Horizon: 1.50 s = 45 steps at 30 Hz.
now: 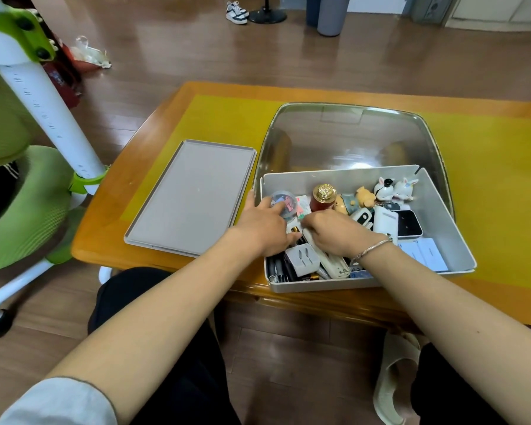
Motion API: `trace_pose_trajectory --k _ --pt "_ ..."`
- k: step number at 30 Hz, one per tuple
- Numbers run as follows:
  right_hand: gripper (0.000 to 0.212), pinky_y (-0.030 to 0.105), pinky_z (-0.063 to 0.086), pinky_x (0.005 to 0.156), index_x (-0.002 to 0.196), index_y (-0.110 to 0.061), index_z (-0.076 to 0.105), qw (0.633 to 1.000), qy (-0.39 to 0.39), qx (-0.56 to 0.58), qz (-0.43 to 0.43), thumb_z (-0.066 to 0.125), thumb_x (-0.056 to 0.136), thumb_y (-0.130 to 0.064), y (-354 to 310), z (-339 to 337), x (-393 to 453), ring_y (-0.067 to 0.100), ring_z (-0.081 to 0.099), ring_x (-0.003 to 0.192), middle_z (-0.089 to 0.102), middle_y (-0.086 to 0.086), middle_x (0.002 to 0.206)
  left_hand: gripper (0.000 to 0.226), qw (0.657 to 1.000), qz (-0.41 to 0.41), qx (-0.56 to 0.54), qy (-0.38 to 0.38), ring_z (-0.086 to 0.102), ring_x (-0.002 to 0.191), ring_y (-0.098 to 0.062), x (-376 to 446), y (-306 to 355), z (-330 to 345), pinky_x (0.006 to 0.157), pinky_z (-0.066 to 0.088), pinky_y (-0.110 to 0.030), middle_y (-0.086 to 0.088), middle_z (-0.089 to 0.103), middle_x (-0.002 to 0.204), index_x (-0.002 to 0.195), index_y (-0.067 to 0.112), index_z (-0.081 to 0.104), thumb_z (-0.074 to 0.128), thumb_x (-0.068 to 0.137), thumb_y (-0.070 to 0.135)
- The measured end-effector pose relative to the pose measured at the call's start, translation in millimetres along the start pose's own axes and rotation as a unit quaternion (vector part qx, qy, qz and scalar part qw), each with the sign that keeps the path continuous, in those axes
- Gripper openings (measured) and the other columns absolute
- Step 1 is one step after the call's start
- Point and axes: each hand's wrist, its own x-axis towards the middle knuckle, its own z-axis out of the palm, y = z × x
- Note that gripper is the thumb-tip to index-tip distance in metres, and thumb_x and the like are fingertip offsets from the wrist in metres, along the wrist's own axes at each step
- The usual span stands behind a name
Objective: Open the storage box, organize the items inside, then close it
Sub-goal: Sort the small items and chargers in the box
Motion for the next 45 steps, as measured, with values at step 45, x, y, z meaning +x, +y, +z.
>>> trace_pose_trajectory --k 45 --pt "0.058 -0.002 0.033 0.077 0.118 -0.017 0.055 0.901 0.305 0.298 0.082 0.083 0.067 -0.025 18.4 24.6 -76.7 0.002 0.042 0.101 0.050 -0.002 0.113 0.048 0.892 -0.253 -0.296 0.231 0.064 0.086 -0.031 -4.3 8.1 29.1 0.058 0.041 -0.035 -0.015 0.065 0.106 0.137 0.011 0.030 0.051 0.094 0.019"
